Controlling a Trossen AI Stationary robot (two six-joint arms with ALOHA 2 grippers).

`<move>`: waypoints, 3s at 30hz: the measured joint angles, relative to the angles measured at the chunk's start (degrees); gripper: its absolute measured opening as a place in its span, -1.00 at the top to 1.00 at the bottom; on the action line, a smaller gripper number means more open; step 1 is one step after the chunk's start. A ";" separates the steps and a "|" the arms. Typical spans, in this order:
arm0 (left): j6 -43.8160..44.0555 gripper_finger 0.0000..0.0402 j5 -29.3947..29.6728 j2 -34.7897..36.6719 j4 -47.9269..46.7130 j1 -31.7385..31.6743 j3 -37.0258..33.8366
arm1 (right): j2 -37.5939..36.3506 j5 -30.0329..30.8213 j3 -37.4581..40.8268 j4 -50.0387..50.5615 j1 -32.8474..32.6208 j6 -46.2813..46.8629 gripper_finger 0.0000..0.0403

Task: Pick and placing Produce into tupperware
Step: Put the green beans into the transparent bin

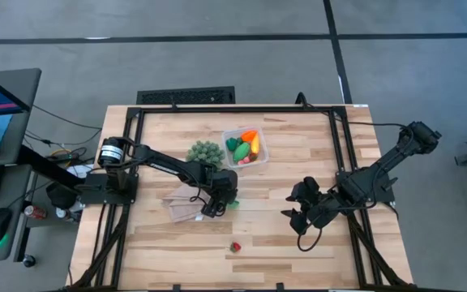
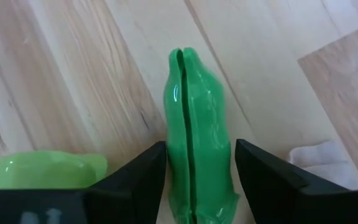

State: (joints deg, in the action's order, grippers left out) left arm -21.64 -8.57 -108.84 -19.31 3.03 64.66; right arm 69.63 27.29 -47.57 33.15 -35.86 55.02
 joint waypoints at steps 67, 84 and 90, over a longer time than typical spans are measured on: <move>29.95 0.32 8.87 0.24 1.80 -13.48 19.65 | 0.01 0.02 -0.02 1.08 0.00 -0.05 -0.21; 37.93 0.32 8.80 0.16 -3.17 -23.73 19.65 | 0.02 1.51 -0.02 1.20 0.00 -1.60 -0.21; 37.11 0.32 7.47 0.09 -3.15 -24.69 19.65 | 0.02 1.51 -0.02 1.20 0.00 -1.53 -0.21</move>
State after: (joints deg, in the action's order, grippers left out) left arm 15.46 -1.11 -108.75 -22.46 -21.67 84.31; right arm 69.65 28.80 -47.59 34.35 -35.86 53.49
